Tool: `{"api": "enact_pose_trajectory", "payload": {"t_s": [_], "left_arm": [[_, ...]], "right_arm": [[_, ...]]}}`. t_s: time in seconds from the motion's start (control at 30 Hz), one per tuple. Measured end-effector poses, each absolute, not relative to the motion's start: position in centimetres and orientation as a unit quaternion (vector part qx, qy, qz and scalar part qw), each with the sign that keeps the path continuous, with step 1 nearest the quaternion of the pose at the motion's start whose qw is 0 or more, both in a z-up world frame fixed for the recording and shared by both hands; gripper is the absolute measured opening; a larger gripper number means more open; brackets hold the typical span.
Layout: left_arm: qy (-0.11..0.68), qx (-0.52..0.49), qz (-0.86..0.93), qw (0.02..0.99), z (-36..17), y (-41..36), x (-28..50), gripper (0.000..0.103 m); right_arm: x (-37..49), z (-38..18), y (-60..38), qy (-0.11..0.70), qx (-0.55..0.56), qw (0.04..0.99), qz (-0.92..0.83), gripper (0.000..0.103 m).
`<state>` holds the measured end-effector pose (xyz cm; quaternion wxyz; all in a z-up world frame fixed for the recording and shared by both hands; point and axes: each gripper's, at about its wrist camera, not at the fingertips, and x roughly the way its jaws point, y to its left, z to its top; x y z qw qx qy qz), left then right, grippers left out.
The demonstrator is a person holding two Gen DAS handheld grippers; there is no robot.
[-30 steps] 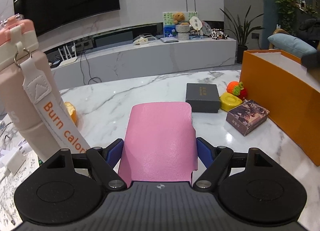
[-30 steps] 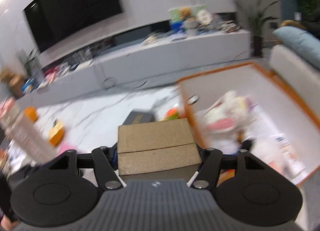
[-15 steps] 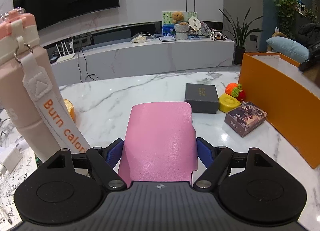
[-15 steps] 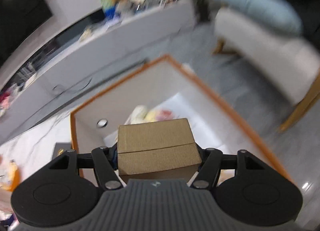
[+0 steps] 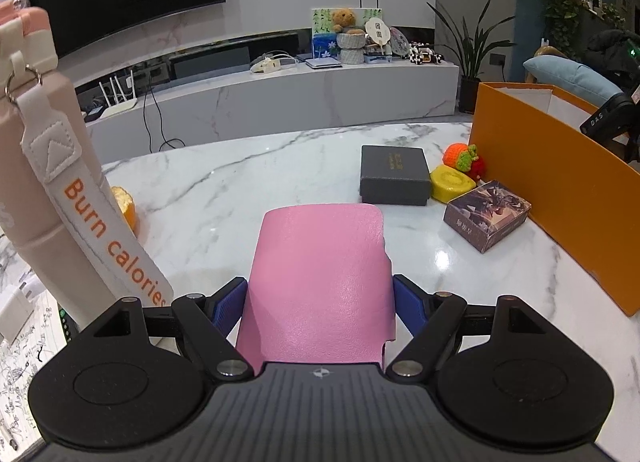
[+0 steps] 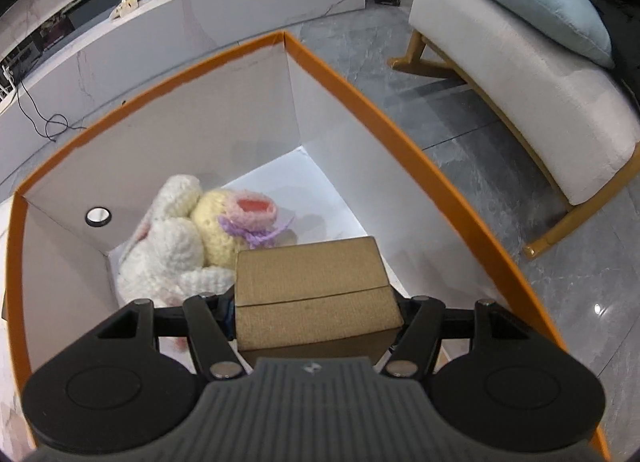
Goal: Organize objects
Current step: 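Lower the cardboard box into the orange box and open the right tool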
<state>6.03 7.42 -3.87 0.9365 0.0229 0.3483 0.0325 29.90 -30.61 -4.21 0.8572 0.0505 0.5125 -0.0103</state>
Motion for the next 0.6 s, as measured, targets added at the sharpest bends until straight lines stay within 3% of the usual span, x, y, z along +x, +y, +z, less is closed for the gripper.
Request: {"api": "enact_pose_trajectory", "payload": {"t_s": [0.43, 0.6], "left_arm": [[0.349, 0.029, 0.026, 0.936, -3.9, 7.2, 5.9, 0.091], [0.347, 0.029, 0.024, 0.937, -3.8, 7.1, 5.8, 0.091]], "right_arm": [[30.5, -5.7, -30.9, 0.539, 0.042, 0.841, -0.028, 0.068], [30.0, -4.6, -30.4, 0.524, 0.037, 0.851, -0.023, 0.077]]}}
